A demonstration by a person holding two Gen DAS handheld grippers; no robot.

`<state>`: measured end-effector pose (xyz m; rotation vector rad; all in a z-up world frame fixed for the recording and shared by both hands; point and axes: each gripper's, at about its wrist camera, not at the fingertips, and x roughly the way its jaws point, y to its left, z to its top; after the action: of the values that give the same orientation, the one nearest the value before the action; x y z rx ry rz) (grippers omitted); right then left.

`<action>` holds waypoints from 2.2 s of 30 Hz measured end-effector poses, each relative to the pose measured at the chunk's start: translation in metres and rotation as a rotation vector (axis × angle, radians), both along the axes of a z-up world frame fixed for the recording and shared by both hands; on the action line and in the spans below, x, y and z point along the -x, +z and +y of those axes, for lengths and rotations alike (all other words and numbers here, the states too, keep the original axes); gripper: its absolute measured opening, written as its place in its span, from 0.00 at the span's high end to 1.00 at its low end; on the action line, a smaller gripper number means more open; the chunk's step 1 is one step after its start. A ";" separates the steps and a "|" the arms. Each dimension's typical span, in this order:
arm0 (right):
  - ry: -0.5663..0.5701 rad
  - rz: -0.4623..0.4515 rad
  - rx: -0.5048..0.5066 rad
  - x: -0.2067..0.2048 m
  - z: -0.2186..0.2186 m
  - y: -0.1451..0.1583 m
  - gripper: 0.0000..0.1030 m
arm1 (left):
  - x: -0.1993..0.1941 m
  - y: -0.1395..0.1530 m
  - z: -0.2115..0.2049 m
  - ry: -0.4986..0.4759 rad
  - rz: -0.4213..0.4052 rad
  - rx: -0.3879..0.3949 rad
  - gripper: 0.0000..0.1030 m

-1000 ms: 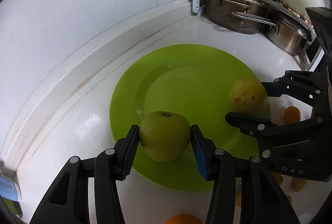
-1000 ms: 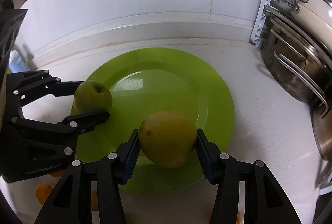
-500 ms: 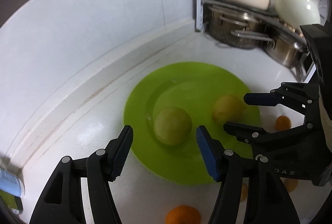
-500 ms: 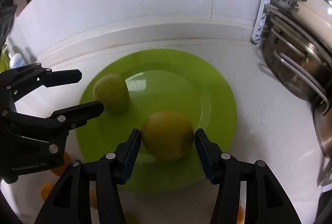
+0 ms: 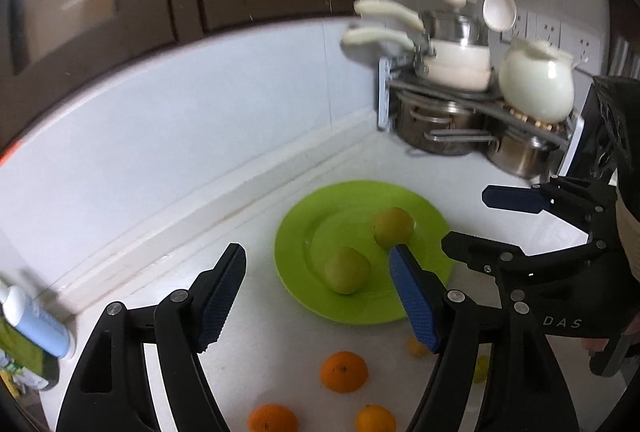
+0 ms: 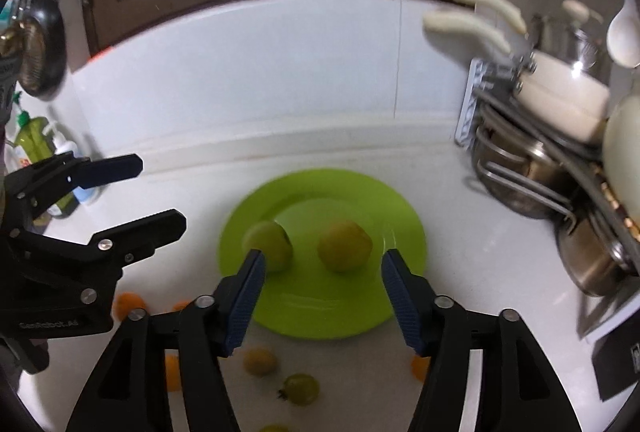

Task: Organize fruits
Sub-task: 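Lower both fruits onto the green plate and open both tools, then grasp an orange with the right tool while the left tool grasps another orange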

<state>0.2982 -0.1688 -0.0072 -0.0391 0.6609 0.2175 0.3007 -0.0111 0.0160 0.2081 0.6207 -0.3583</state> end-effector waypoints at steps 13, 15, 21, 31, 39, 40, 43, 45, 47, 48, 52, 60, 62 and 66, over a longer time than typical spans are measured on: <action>0.005 -0.133 -0.004 0.075 0.032 0.034 0.31 | 0.083 0.032 0.040 0.051 -0.102 0.039 0.21; 0.018 -0.134 -0.008 0.083 0.038 0.034 0.31 | 0.094 0.032 0.046 0.060 -0.110 0.034 0.20; 0.055 -0.149 0.014 0.106 0.059 0.031 0.31 | 0.118 0.025 0.064 0.100 -0.109 0.011 0.18; 0.089 -0.146 0.041 0.125 0.087 0.014 0.31 | 0.137 -0.006 0.086 0.119 -0.062 0.001 0.18; 0.099 -0.092 0.074 0.122 0.102 -0.011 0.31 | 0.135 -0.031 0.092 0.089 -0.047 -0.026 0.18; 0.100 -0.085 0.079 0.121 0.104 -0.014 0.31 | 0.134 -0.035 0.094 0.084 -0.041 -0.026 0.18; 0.103 -0.055 0.093 0.117 0.109 -0.024 0.31 | 0.128 -0.047 0.097 0.072 -0.017 -0.037 0.18; 0.109 -0.036 0.105 0.114 0.113 -0.032 0.31 | 0.124 -0.055 0.098 0.067 -0.003 -0.048 0.19; 0.114 -0.017 0.114 0.111 0.117 -0.039 0.31 | 0.119 -0.064 0.099 0.057 0.017 -0.054 0.19; 0.117 -0.005 0.119 0.109 0.118 -0.044 0.31 | 0.117 -0.067 0.100 0.053 0.025 -0.055 0.19; 0.122 0.043 0.122 0.101 0.122 -0.058 0.31 | 0.107 -0.082 0.101 0.038 0.063 -0.057 0.19; 0.114 0.127 0.116 0.084 0.124 -0.082 0.32 | 0.086 -0.105 0.095 -0.002 0.111 -0.068 0.19; 0.108 0.144 0.107 0.081 0.122 -0.086 0.33 | 0.081 -0.109 0.092 -0.016 0.123 -0.072 0.19; 0.103 0.173 0.091 0.075 0.120 -0.094 0.38 | 0.071 -0.115 0.087 -0.033 0.135 -0.076 0.21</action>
<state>0.2229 -0.0488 -0.1009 -0.1428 0.8421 0.2922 0.2296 0.0762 -0.0986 0.2687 0.7654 -0.3825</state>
